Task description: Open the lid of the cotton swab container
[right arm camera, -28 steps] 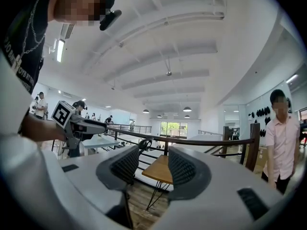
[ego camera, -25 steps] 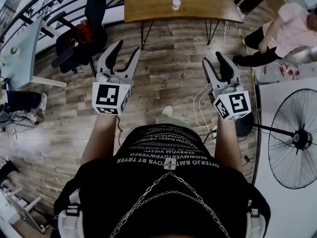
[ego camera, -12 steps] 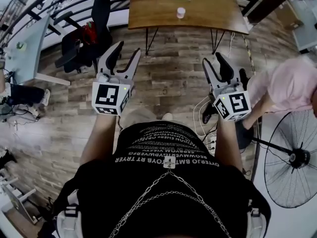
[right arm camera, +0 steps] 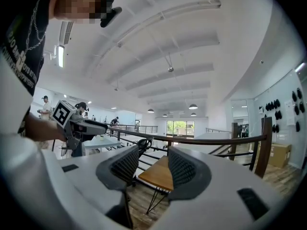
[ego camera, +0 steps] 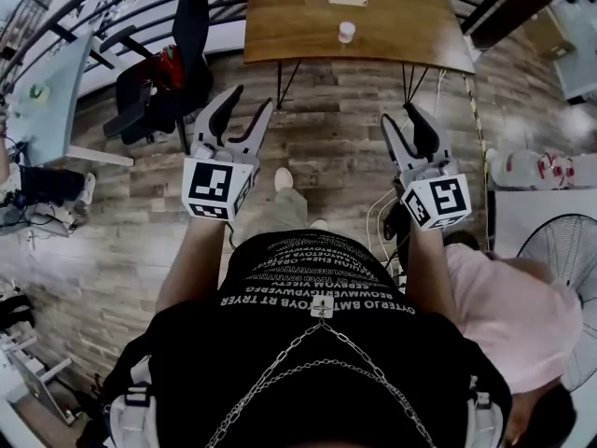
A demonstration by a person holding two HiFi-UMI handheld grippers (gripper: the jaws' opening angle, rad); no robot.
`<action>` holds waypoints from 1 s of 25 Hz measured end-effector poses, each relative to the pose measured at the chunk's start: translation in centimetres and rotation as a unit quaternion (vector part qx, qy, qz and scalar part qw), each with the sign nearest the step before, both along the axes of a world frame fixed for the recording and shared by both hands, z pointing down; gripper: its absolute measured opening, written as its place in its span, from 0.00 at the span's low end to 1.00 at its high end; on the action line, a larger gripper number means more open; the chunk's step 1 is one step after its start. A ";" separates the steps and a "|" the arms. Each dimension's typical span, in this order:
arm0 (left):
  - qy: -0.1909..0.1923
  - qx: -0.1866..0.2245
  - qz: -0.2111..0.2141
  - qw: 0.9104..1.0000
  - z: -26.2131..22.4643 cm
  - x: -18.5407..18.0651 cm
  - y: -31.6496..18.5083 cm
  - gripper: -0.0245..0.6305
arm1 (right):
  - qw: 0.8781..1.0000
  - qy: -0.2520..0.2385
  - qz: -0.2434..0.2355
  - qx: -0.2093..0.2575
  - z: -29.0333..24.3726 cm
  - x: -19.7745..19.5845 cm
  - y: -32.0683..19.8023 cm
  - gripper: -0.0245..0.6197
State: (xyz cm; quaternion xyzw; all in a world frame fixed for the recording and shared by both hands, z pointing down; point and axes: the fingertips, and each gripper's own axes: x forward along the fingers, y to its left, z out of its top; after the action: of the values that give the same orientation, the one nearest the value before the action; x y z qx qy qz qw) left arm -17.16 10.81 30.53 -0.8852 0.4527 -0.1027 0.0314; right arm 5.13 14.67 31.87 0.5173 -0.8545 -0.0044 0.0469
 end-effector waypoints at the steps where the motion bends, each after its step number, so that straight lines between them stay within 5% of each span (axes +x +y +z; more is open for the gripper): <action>1: 0.000 -0.003 0.003 1.000 0.3 0.1 -0.7 0.36 | 1.000 0.000 0.002 -0.003 0.2 0.0 -0.6 0.32; 25: -0.004 -0.018 0.068 0.998 1.6 3.4 -17.2 0.36 | 0.998 -0.013 0.047 -0.039 1.7 1.2 -14.4 0.32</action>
State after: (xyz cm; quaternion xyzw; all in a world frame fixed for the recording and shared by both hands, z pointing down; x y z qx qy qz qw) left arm -13.78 -6.38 32.14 -0.9139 0.3895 -0.1116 0.0245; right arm 6.33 0.27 33.62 0.5546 -0.8294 0.0376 0.0557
